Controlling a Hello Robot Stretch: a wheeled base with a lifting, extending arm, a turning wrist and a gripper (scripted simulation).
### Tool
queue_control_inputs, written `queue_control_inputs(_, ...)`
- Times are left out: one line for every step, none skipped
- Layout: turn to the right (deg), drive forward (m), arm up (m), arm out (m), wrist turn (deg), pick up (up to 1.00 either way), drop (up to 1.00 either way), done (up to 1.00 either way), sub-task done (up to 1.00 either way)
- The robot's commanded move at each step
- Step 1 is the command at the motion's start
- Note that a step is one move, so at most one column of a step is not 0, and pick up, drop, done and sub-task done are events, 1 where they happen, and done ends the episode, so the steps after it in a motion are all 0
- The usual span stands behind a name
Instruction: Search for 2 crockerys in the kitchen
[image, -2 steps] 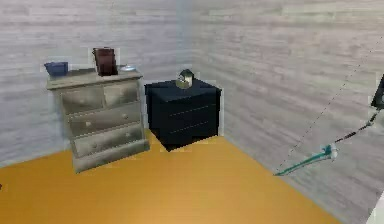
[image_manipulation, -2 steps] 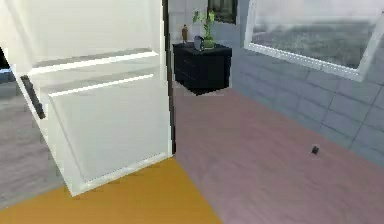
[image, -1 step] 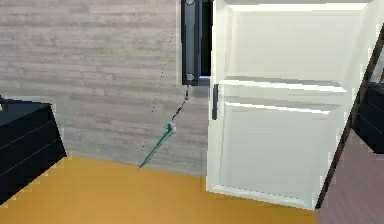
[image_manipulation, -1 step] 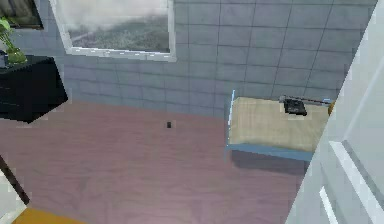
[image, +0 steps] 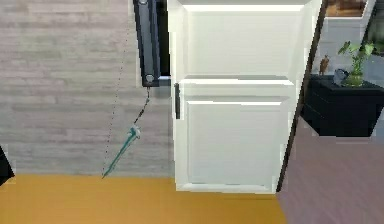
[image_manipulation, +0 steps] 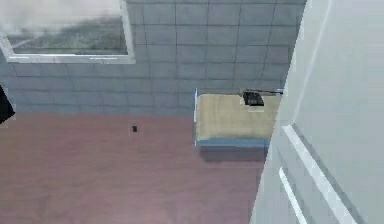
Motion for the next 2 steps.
queue_control_inputs(0.0,0.2,0.0,0.0,0.0,0.0,0.0,0.0,0.0)
queue_control_inputs(-45.0,0.0,0.0,0.0,0.0,0.0,0.0,0.0,0.0)
